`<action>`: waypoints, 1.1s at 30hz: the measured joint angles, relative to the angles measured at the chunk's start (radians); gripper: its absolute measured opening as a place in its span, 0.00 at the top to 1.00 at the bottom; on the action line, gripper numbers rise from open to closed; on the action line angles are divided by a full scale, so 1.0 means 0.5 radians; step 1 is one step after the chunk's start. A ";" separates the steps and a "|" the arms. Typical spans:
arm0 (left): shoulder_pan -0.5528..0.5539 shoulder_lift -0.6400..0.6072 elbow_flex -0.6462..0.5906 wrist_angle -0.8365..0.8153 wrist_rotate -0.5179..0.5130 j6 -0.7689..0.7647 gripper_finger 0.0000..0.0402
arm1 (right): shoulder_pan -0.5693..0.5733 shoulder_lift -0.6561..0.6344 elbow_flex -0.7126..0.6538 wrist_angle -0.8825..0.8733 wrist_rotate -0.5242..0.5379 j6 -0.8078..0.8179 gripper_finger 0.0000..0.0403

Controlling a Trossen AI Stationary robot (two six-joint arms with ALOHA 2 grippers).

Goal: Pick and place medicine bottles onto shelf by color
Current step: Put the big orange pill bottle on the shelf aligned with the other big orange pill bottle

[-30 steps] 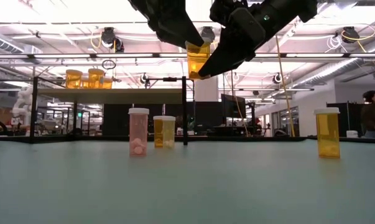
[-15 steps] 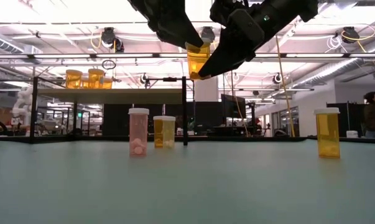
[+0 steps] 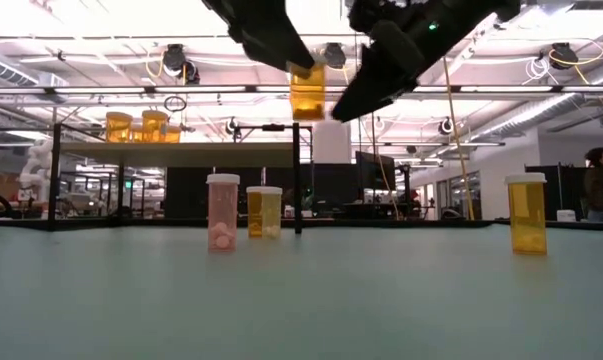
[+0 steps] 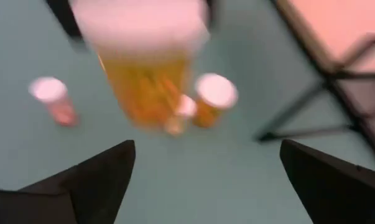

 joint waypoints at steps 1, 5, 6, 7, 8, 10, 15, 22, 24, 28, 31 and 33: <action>0.009 -0.028 -0.002 -0.013 -0.002 -0.015 0.45 | 0.006 -0.040 0.000 -0.066 0.063 0.014 0.01; 0.086 -0.186 0.026 -0.095 -0.015 -0.067 0.44 | 0.063 -0.239 0.000 -0.320 0.374 0.054 0.02; 0.112 -0.223 0.045 -0.101 -0.022 -0.075 0.44 | 0.083 -0.294 0.000 -0.385 0.451 0.066 0.02; 0.139 -0.264 0.058 -0.120 -0.026 -0.077 0.44 | 0.102 -0.344 0.000 -0.456 0.514 0.076 0.02; 0.170 -0.307 0.063 -0.159 -0.029 -0.077 0.44 | 0.119 -0.390 0.000 -0.492 0.571 0.084 0.03; 0.248 -0.380 0.065 -0.176 -0.030 -0.079 0.44 | 0.150 -0.481 -0.001 -0.565 0.651 0.095 0.03; 0.515 -0.504 0.071 -0.177 -0.034 -0.105 0.44 | 0.189 -0.678 -0.089 -0.563 0.745 0.063 0.03; 0.930 -0.543 0.067 -0.279 -0.030 -0.051 0.44 | 0.157 -0.857 -0.268 -0.327 0.767 -0.172 0.03; 1.022 -0.540 0.067 -0.286 -0.028 -0.033 0.44 | 0.138 -0.893 -0.320 -0.210 0.770 -0.274 0.03; 1.160 -0.542 0.067 -0.289 0.026 -0.011 0.44 | 0.101 -0.944 -0.391 -0.014 0.768 -0.412 0.03; 1.231 -0.541 0.067 -0.291 0.061 0.020 0.44 | 0.077 -0.962 -0.412 0.021 0.765 -0.430 0.03; 1.281 -0.541 0.067 -0.292 0.068 0.037 0.44 | 0.068 -0.964 -0.424 0.020 0.764 -0.432 0.03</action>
